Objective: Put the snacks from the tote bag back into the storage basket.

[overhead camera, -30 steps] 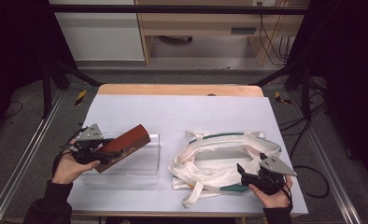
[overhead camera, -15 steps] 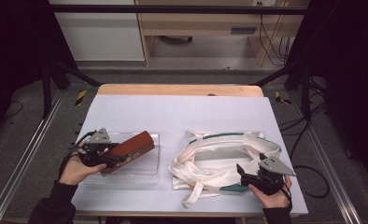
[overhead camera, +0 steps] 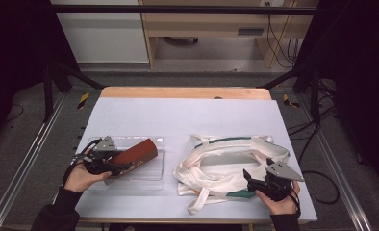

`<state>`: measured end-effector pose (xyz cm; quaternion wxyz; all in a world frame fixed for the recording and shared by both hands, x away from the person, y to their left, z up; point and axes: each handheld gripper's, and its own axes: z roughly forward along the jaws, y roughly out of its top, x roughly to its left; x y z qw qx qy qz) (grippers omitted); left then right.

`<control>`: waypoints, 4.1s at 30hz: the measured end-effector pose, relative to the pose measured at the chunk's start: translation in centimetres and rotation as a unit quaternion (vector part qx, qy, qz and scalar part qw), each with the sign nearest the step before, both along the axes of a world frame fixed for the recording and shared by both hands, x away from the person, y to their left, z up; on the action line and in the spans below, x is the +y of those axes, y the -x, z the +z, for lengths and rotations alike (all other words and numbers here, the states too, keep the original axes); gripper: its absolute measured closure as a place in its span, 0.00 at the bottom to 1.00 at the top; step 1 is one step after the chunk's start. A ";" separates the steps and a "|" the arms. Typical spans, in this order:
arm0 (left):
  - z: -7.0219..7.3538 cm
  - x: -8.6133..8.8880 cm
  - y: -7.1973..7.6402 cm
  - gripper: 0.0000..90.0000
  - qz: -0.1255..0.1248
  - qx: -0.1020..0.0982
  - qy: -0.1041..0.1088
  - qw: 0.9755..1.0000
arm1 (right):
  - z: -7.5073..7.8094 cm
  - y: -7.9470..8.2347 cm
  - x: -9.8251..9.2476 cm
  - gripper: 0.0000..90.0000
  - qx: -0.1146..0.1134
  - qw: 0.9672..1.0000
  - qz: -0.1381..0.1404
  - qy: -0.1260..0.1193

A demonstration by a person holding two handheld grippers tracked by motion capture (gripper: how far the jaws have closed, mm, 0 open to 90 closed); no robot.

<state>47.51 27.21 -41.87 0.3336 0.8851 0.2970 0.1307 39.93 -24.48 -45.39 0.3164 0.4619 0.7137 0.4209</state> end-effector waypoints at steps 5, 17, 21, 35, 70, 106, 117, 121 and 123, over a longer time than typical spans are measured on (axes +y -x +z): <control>-0.2 -0.1 0.1 0.46 0.005 -0.002 -0.003 1.000 | 0.0 0.0 0.0 0.11 0.000 1.000 0.000 0.000; -0.4 0.2 0.3 0.41 0.031 0.002 0.007 0.999 | 0.1 0.1 0.0 0.11 -0.001 1.000 0.000 -0.001; 0.1 0.3 0.7 0.41 0.039 -0.009 0.018 0.999 | 0.1 0.1 0.1 0.11 -0.001 1.000 0.001 -0.001; 1.2 0.3 4.2 0.79 0.083 -0.043 0.044 0.995 | 0.2 0.3 0.0 0.11 -0.002 1.000 0.001 0.000; 0.3 0.8 4.1 1.00 0.089 0.007 0.008 0.996 | 0.0 0.2 0.1 0.11 -0.001 1.000 0.003 0.003; -0.1 3.3 3.3 1.00 0.166 0.007 0.017 0.986 | -0.1 0.2 0.2 0.11 0.001 1.000 0.003 0.002; -0.4 3.6 3.2 1.00 0.176 0.003 0.023 0.984 | -0.1 0.2 0.2 0.11 0.003 1.000 0.004 0.001; -0.4 3.6 3.1 1.00 0.178 0.003 0.025 0.984 | -0.1 0.2 0.2 0.11 0.003 1.000 0.004 0.001; -0.4 3.7 3.1 0.99 0.179 0.002 0.023 0.983 | -0.1 0.2 0.2 0.11 0.002 1.000 0.004 0.002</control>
